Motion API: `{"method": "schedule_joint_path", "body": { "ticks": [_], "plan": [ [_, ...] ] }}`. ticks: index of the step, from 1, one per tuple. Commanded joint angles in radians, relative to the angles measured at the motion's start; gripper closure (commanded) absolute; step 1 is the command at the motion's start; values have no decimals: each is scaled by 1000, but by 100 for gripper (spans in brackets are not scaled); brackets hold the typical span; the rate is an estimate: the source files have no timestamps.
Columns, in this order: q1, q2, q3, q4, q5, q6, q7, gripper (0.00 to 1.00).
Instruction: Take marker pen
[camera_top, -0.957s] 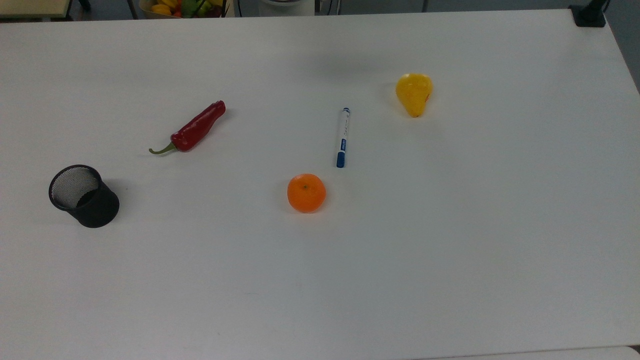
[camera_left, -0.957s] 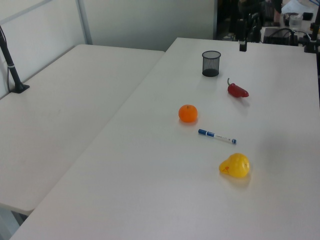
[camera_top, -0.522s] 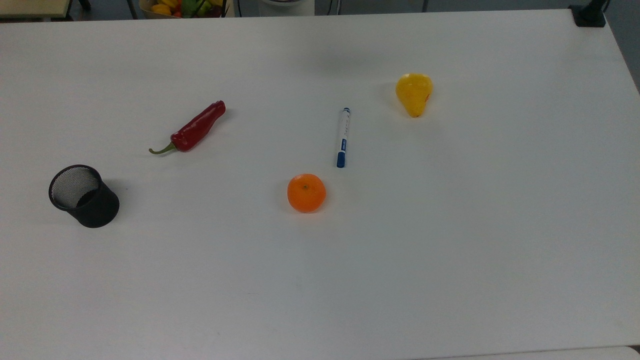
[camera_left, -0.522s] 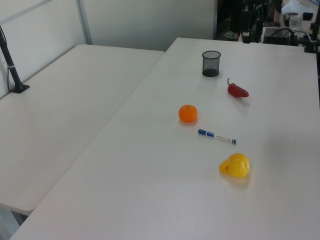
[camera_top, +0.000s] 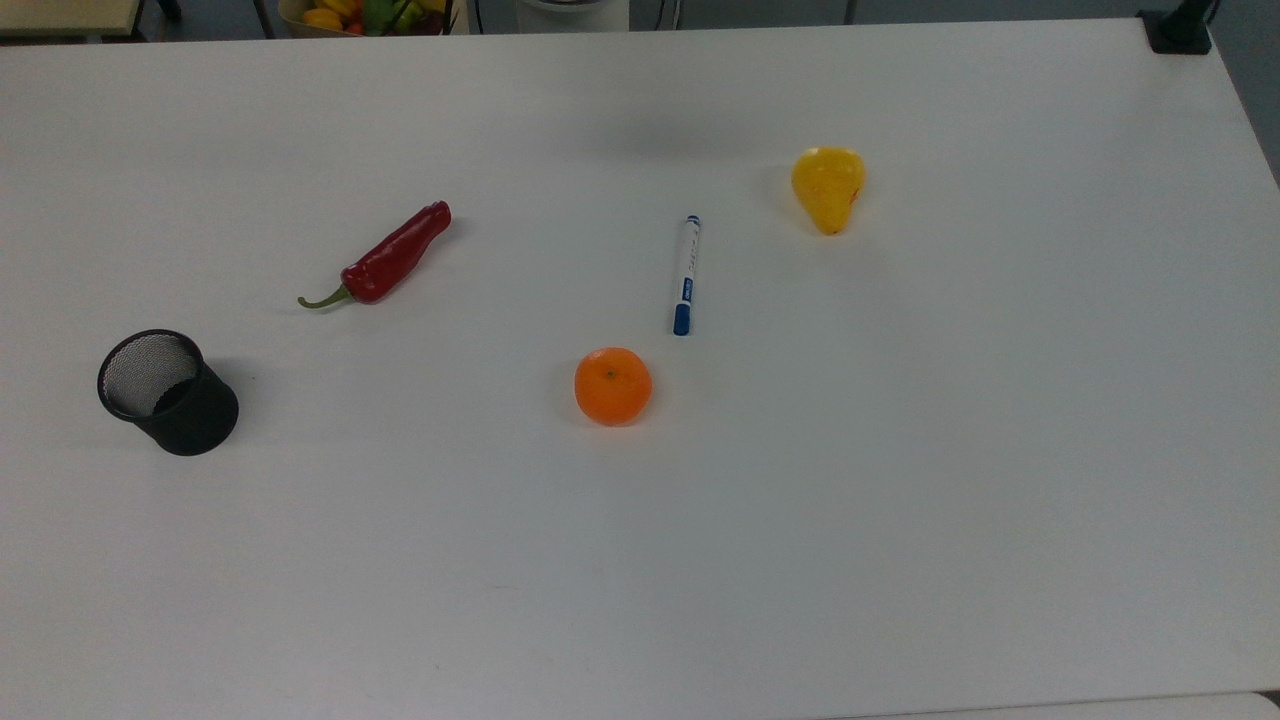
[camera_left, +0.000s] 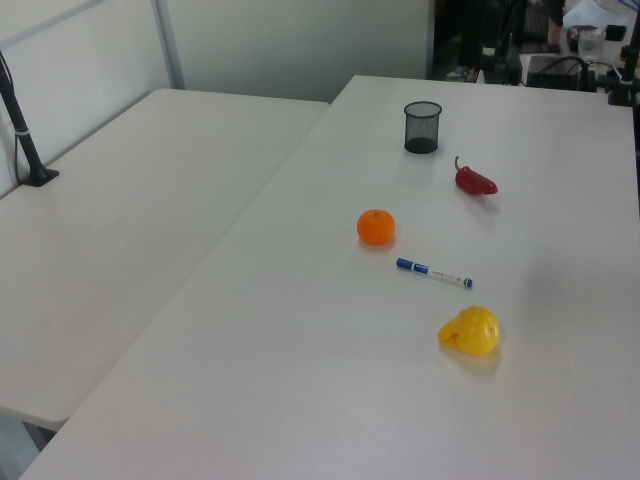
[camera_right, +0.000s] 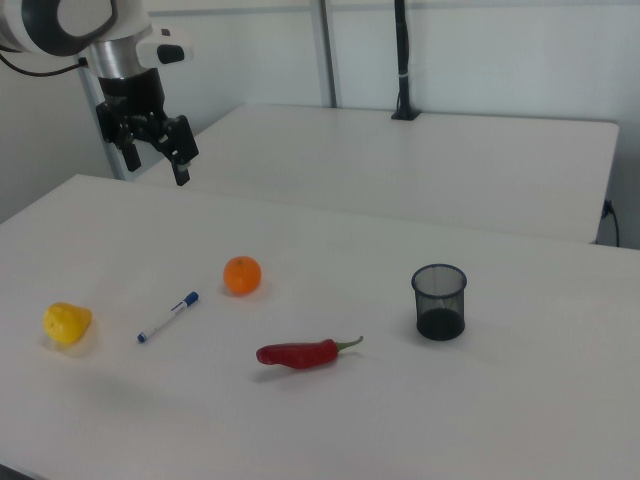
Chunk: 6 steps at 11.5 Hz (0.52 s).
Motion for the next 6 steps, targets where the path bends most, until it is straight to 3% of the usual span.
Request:
{"method": "schedule_joint_path", "body": {
  "ticks": [1, 6],
  "plan": [
    [5, 8, -19, -9, 14, 80, -56, 0],
    [-12, 9, -21, -11, -3, 95, -65, 0]
  ]
}}
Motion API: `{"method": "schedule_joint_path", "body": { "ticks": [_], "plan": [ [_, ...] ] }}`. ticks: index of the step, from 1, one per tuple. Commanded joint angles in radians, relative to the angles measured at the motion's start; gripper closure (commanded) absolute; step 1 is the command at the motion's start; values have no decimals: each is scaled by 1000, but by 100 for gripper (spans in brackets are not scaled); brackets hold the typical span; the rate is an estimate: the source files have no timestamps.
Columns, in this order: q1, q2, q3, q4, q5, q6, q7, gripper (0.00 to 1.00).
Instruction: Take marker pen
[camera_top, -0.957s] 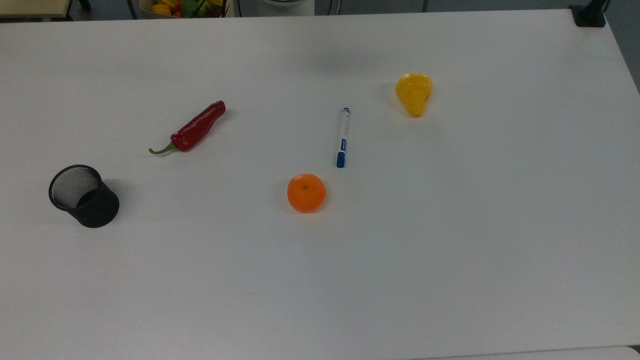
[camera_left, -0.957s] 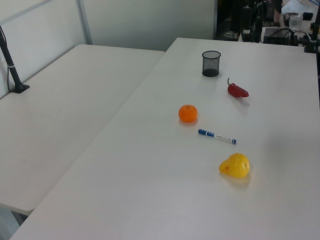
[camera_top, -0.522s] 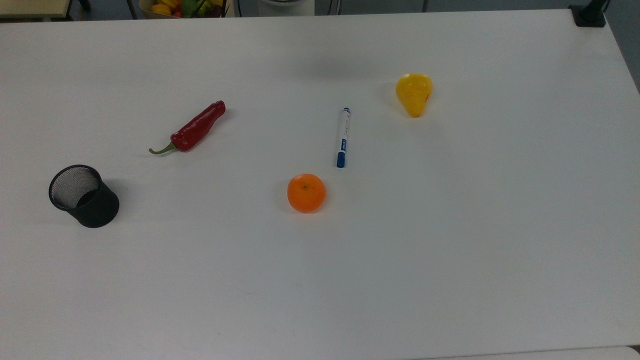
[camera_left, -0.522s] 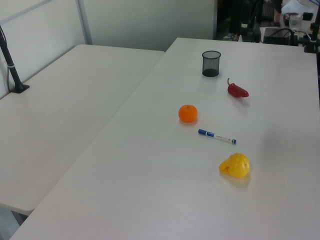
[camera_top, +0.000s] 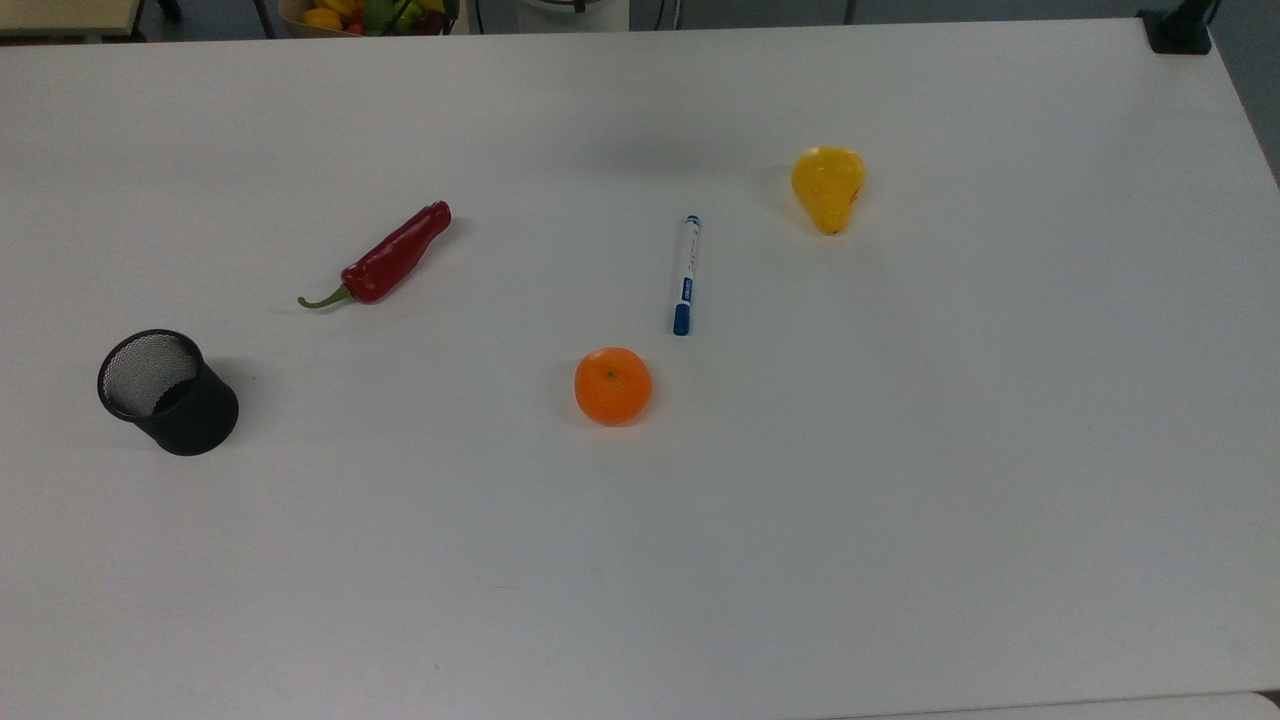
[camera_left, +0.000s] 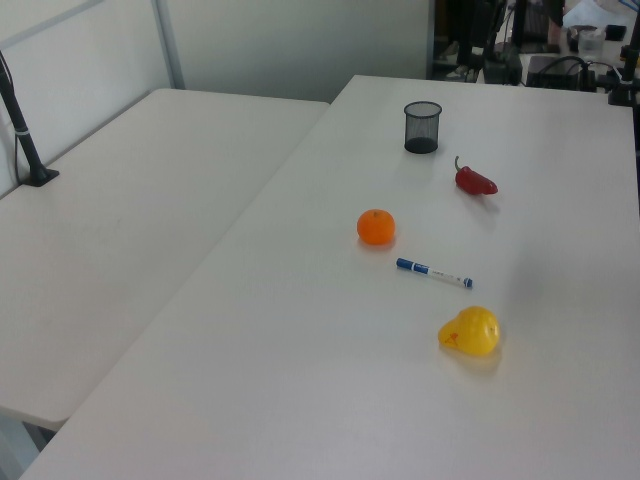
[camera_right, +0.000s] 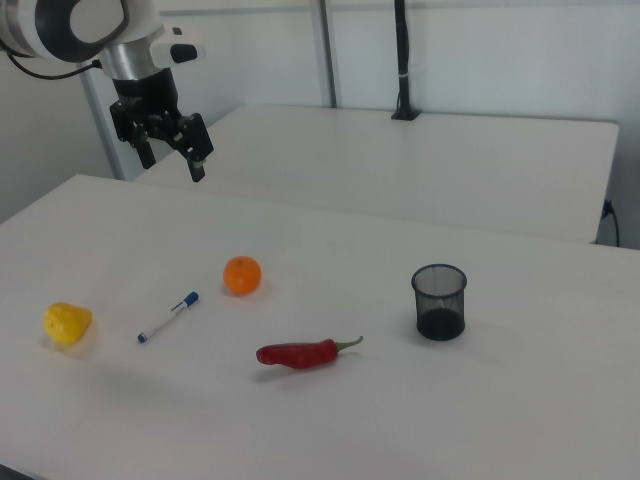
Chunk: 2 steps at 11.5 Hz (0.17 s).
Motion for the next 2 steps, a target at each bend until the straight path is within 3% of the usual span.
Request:
{"method": "schedule_joint_path", "body": {
  "ticks": [1, 2],
  "plan": [
    [-7, -10, -8, -10, -4, 22, -21, 0],
    [-7, -10, -8, -12, -4, 22, -19, 0]
  ]
}}
